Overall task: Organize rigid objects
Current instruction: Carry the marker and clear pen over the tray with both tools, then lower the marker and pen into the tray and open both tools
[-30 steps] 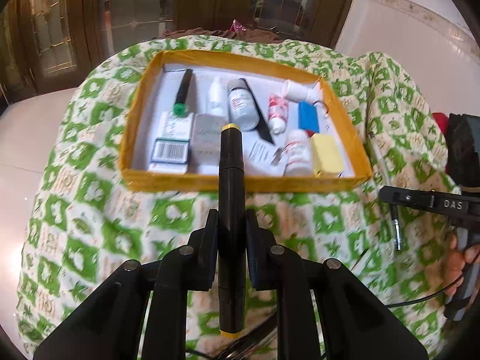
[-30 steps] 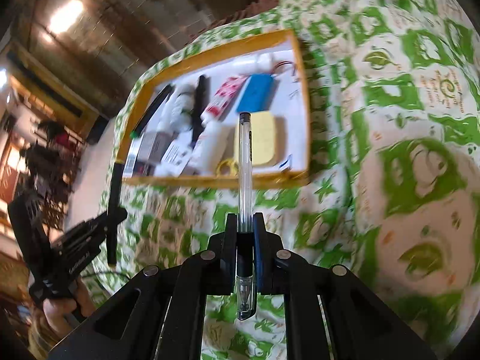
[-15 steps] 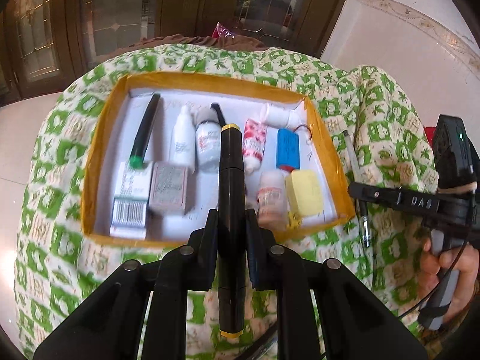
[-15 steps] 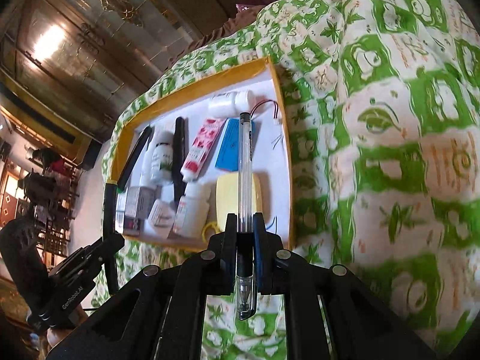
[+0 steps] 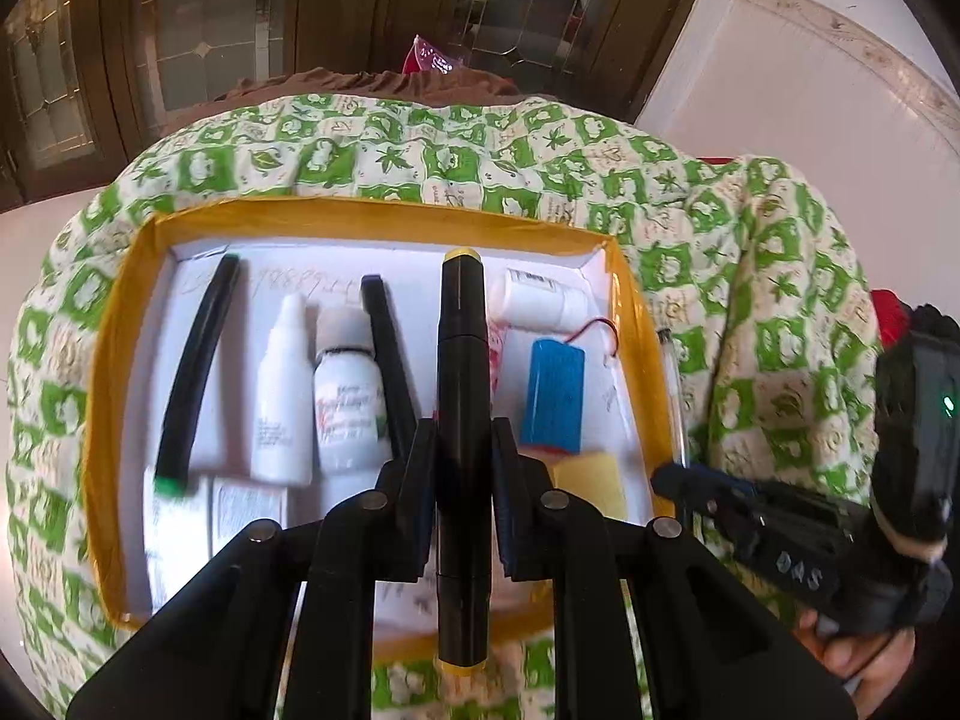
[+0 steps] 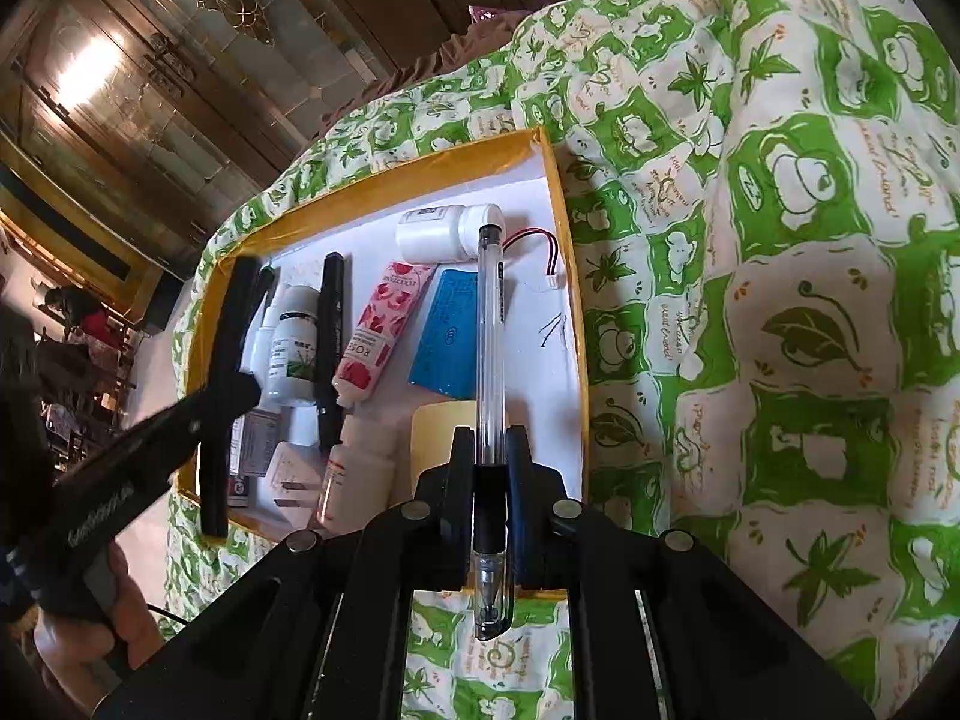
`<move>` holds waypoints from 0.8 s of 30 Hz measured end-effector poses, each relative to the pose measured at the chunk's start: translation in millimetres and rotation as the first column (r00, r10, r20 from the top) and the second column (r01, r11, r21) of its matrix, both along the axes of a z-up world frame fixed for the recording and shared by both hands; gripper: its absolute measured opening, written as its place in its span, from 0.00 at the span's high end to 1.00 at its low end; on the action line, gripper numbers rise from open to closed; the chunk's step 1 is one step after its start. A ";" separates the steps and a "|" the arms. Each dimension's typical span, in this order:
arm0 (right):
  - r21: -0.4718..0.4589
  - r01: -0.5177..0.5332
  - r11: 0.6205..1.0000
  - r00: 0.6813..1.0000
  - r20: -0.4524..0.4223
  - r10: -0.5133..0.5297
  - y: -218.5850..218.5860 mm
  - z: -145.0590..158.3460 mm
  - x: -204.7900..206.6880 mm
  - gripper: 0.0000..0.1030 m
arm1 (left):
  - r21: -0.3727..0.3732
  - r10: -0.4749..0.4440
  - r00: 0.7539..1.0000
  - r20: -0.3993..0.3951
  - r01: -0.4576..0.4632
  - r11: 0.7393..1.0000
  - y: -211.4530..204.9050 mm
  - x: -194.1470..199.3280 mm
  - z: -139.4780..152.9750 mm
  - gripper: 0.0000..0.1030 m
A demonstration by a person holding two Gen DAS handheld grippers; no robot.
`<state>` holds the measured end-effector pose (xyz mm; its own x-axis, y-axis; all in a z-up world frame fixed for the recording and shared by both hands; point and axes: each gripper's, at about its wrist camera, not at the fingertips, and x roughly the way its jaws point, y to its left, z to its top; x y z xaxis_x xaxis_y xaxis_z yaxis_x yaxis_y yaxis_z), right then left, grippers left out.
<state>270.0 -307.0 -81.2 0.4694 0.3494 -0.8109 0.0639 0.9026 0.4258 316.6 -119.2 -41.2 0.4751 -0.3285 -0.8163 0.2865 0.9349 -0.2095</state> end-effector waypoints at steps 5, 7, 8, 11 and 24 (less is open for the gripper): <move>0.000 0.001 1.000 1.000 -0.005 -0.001 -1.2 -1.9 8.7 0.91 | 0.003 0.030 0.999 -0.024 -0.030 1.000 -3.9 26.3 -10.3 0.87; 0.006 0.001 1.000 1.000 -0.012 -0.001 -0.1 -4.2 12.6 0.91 | 0.001 0.034 0.999 -0.033 -0.034 0.999 -6.8 33.4 -14.2 0.87; 0.006 0.002 1.000 1.000 -0.015 -0.002 0.4 -5.4 14.0 0.91 | 0.007 0.033 0.999 -0.035 -0.033 0.999 -9.2 36.7 -16.6 0.87; -0.009 0.000 1.000 1.000 -0.022 -0.001 2.5 -7.9 17.9 0.91 | 0.026 0.033 0.999 -0.041 -0.032 0.999 -15.4 44.9 -23.2 0.87; -0.109 0.002 0.994 0.999 -0.049 -0.008 8.8 -21.0 35.5 0.91 | 0.026 0.059 0.995 -0.080 -0.057 0.998 -22.1 73.0 -45.1 0.86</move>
